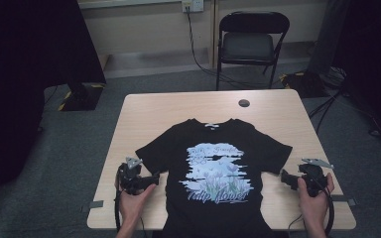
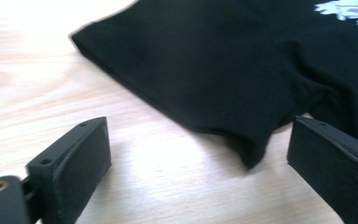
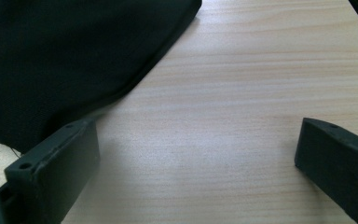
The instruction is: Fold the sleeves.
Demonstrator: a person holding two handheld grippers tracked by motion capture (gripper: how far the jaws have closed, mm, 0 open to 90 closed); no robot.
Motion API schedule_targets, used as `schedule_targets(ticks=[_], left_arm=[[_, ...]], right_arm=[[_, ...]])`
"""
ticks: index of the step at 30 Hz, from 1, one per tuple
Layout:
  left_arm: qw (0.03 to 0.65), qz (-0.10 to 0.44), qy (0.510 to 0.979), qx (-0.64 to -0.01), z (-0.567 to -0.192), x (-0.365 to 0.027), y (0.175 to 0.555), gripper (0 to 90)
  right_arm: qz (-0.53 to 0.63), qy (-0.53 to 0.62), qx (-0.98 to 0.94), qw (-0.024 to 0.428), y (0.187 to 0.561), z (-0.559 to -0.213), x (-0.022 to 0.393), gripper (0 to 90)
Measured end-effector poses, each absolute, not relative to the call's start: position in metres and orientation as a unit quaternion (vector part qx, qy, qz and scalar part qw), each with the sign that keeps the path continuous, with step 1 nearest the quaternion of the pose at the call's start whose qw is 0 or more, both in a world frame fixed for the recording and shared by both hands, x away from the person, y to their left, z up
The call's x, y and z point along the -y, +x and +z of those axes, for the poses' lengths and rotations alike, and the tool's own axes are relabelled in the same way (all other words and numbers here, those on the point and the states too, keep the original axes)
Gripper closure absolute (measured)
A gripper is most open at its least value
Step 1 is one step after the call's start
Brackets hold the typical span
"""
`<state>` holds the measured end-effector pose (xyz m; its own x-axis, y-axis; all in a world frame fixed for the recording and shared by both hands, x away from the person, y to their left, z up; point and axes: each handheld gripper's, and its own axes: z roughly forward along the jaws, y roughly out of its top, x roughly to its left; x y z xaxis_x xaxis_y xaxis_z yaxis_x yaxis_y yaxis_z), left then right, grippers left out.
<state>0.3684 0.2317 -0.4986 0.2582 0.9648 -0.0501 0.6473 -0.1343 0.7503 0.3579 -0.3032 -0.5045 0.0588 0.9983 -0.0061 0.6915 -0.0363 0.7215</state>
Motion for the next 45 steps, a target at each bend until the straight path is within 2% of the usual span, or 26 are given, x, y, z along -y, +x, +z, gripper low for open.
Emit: schedule_targets(ticks=[5, 13, 16, 20, 24, 28, 35, 37, 45], left_arm=[[0.342, 0.214, 0.717, -0.568, -0.498, -0.232, 0.368, 4.4], [0.38, 0.22, 0.7, -0.564, -0.488, -0.244, 0.362, 4.3], [0.386, 0.246, 0.684, -0.569, -0.48, -0.25, 0.359, 8.5], [0.392, 0.258, 0.669, -0.577, -0.476, -0.255, 0.357, 8.5], [0.395, 0.248, 0.656, -0.594, -0.473, -0.26, 0.357, 8.4], [0.393, 0.236, 0.663, -0.592, -0.466, -0.261, 0.362, 8.9], [0.405, 0.239, 0.659, -0.587, -0.456, -0.269, 0.371, 11.8], [0.412, 0.229, 0.658, -0.588, -0.455, -0.272, 0.372, 7.0], [0.423, 0.194, 0.664, -0.585, -0.445, -0.28, 0.388, 10.2]], right_arm=[[0.267, 0.668, -0.632, 0.287, 0.358, -0.505, 0.303, 0.0], [0.267, 0.669, -0.632, 0.287, 0.358, -0.505, 0.303, 0.0], [0.267, 0.668, -0.632, 0.287, 0.358, -0.505, 0.303, 0.0], [0.267, 0.668, -0.632, 0.287, 0.358, -0.505, 0.303, 0.0], [0.267, 0.669, -0.632, 0.287, 0.358, -0.504, 0.303, 0.0], [0.266, 0.67, -0.631, 0.287, 0.358, -0.504, 0.303, 0.0], [0.266, 0.671, -0.63, 0.288, 0.359, -0.504, 0.303, 0.0], [0.266, 0.671, -0.63, 0.288, 0.359, -0.504, 0.303, 0.0], [0.266, 0.671, -0.63, 0.288, 0.359, -0.504, 0.303, 0.0]])
